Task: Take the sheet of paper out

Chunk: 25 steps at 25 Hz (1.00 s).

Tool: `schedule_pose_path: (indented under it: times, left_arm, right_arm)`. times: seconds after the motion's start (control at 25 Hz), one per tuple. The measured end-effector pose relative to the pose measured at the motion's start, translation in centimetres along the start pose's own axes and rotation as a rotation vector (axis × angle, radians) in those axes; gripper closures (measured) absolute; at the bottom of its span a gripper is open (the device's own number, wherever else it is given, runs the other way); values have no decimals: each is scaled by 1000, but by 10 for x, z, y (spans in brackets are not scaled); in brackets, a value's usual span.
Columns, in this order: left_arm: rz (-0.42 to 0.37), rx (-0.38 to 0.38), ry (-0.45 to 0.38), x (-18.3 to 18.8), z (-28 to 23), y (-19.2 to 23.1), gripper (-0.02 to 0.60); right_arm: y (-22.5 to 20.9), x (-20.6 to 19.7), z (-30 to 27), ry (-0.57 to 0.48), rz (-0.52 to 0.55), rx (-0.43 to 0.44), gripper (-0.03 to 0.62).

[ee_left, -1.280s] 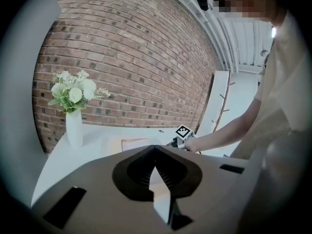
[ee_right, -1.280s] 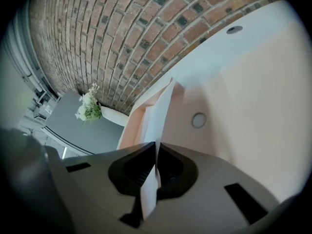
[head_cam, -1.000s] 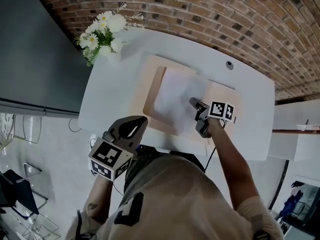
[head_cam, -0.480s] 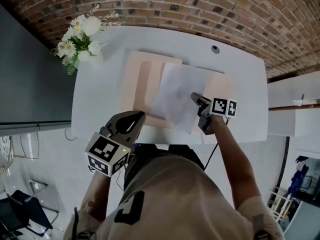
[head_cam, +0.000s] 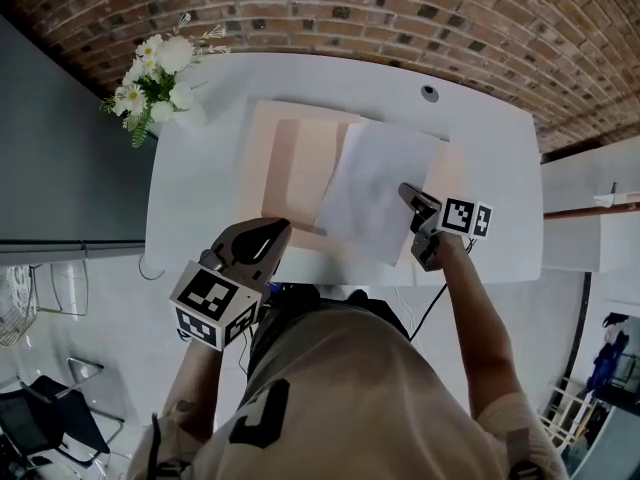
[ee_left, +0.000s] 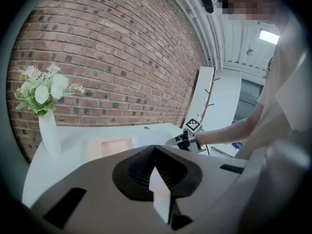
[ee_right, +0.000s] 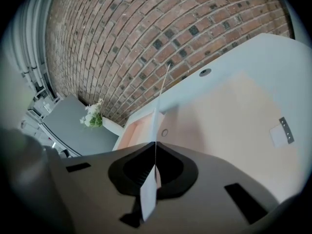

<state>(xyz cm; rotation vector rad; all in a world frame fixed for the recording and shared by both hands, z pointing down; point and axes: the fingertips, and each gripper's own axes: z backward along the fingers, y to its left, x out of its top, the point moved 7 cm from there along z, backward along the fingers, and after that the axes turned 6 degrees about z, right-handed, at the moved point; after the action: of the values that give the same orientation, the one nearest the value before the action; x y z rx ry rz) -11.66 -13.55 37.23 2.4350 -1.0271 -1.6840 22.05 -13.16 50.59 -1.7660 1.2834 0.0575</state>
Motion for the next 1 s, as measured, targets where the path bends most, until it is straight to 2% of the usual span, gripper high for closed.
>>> schedule_pose_path:
  times: [0.68, 1.0]
  left_arm:
    - [-50, 31, -8, 7, -30, -77, 568]
    - [-63, 57, -7, 2, -29, -107, 568]
  right_arm:
    - [-29, 4, 72, -42, 77, 62, 569]
    - [-14, 1, 95, -69, 90, 160, 569]
